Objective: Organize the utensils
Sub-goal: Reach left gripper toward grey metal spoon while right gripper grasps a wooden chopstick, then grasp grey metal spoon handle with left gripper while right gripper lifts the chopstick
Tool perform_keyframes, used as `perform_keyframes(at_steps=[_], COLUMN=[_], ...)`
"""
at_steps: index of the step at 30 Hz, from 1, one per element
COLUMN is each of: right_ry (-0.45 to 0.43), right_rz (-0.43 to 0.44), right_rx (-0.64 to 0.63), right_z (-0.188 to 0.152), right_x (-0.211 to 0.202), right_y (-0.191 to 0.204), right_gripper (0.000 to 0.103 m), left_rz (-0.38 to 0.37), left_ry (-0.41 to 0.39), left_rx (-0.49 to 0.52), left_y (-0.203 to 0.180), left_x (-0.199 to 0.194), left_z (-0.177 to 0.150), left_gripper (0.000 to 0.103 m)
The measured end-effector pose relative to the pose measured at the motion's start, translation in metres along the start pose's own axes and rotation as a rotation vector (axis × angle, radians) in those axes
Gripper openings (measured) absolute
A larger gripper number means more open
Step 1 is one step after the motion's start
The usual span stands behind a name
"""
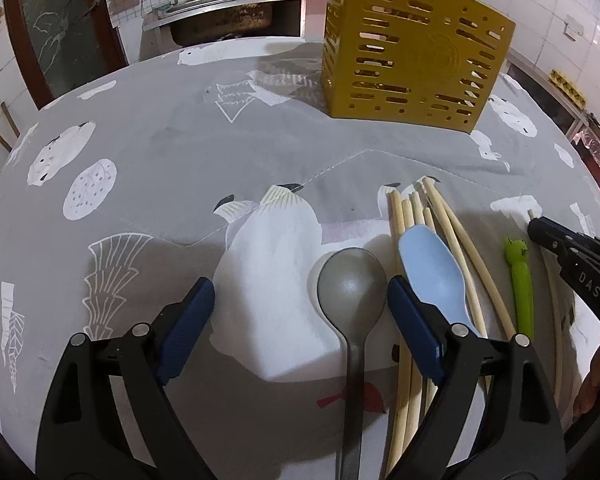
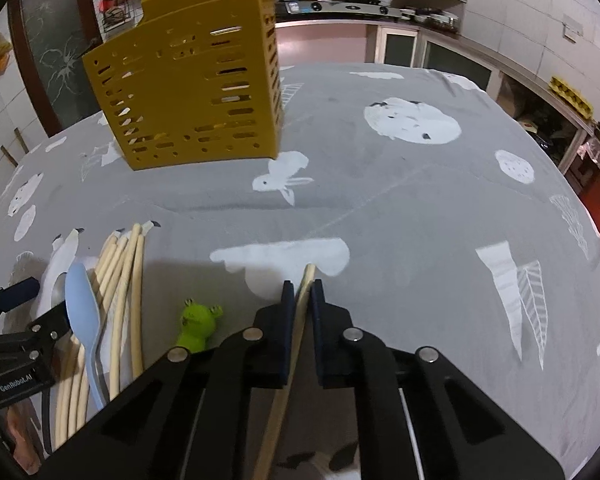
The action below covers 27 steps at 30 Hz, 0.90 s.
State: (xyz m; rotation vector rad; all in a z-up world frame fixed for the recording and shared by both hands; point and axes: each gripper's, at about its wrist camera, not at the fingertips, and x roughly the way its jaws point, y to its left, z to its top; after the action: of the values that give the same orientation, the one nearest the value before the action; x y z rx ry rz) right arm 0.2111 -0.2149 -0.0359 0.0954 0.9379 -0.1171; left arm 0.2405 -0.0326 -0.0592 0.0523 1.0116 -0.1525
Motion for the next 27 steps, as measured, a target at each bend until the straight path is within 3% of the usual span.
perform_keyframes(at_steps=[12,21,27], right_ry=[0.019,0.012,-0.002], right_rz=[-0.027,-0.023,0.014], right_rx=[0.006,0.013,0.043], right_z=[-0.006,-0.008,-0.007], right_x=[-0.006,-0.006,-0.011], right_y=[0.001,0.0,-0.006], right_gripper=[0.009,0.009,0.007], left_rz=[0.006,0.006,-0.018], left_ry=[0.026,0.042,0.035], left_rx=[-0.033,-0.06,-0.066], left_y=[0.002,0.009,0.013], left_x=[0.004,0.0,-0.002], left_z=[0.004,0.006,0.008], left_gripper=[0.084,0.059,0.035])
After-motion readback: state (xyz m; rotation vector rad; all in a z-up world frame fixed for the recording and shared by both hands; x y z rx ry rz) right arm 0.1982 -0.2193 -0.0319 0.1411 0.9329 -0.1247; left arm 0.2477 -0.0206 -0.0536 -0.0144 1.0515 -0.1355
